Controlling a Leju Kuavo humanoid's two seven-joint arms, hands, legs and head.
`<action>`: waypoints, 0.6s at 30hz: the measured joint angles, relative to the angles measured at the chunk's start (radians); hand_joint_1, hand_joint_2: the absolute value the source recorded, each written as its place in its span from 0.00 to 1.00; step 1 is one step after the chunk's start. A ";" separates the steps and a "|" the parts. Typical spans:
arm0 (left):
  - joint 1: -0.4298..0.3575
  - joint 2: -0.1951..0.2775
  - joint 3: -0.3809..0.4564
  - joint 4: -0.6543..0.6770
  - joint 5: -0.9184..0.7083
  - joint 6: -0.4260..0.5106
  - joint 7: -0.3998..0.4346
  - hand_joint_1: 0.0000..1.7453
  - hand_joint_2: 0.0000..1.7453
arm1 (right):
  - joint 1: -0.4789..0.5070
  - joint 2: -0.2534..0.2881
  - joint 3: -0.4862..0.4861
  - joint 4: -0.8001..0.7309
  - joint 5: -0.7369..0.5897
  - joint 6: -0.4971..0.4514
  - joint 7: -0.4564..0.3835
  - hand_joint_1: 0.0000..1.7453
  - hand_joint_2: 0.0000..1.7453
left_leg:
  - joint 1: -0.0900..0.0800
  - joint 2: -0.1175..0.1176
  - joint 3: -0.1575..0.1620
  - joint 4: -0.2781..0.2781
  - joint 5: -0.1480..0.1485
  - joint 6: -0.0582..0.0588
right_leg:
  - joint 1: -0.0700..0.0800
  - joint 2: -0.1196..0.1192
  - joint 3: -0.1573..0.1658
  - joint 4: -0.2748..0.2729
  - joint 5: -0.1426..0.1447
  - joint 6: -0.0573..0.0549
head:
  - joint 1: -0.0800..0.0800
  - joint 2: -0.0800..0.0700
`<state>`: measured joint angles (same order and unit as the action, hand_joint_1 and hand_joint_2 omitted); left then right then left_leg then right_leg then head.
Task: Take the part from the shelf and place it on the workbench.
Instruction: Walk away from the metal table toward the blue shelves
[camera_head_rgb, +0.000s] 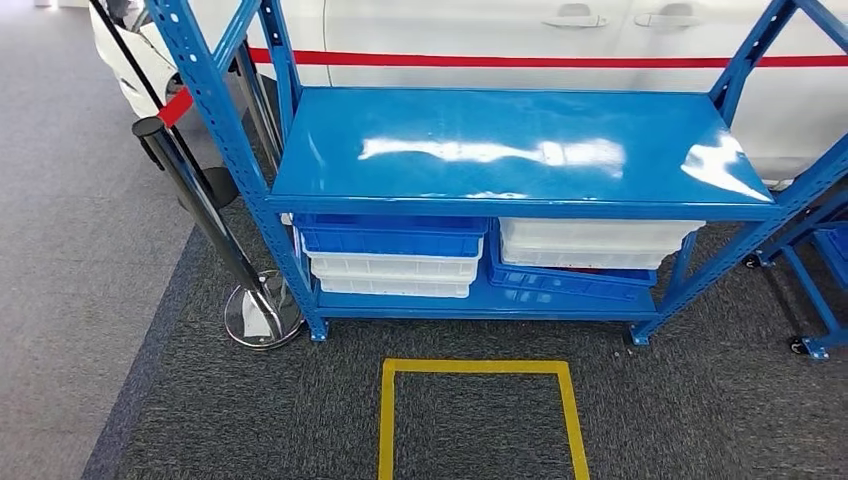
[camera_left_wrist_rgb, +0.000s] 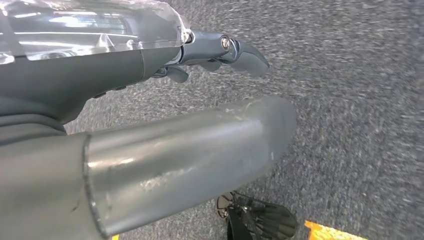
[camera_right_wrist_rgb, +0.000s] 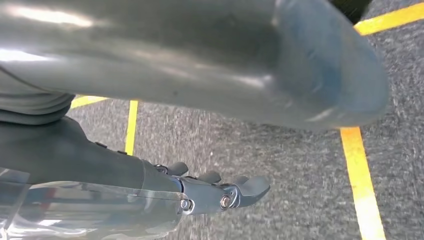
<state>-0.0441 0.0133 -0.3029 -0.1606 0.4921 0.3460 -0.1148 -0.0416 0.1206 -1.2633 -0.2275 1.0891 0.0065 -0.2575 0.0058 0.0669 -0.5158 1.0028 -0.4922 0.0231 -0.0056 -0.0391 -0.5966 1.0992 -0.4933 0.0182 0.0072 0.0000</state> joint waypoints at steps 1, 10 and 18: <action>0.000 0.000 0.000 0.000 0.000 0.000 0.000 0.00 0.00 | -0.002 0.000 0.000 0.000 0.000 0.000 0.000 0.00 0.00 | -0.003 0.008 0.002 0.001 -0.003 -0.004 | 0.005 -0.016 0.025 -0.050 0.015 -0.008 | -0.001 0.000; -0.003 0.000 0.000 -0.001 0.000 -0.001 -0.006 0.00 0.00 | -0.003 0.002 -0.001 0.000 -0.001 0.003 0.000 0.00 0.00 | 0.004 -0.055 -0.091 0.233 -0.139 -0.049 | -0.002 0.048 0.034 -0.092 0.029 -0.049 | -0.012 0.000; 0.002 0.004 -0.007 -0.001 -0.004 -0.008 0.002 0.00 0.00 | -0.004 0.005 -0.006 0.000 -0.007 0.005 0.008 0.00 0.00 | 0.011 -0.140 -0.015 0.021 -0.006 -0.036 | -0.004 0.149 0.023 -0.076 0.029 -0.024 | -0.013 0.000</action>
<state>-0.0423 0.0177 -0.3095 -0.1614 0.4883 0.3378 -0.1129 -0.0453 0.1254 -1.2690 -0.2276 1.0825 0.0112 -0.2499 0.0171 -0.0731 -0.5307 1.0234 -0.4985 -0.0128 -0.0096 0.1097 -0.5735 1.0231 -0.4647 -0.0062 -0.0054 -0.0001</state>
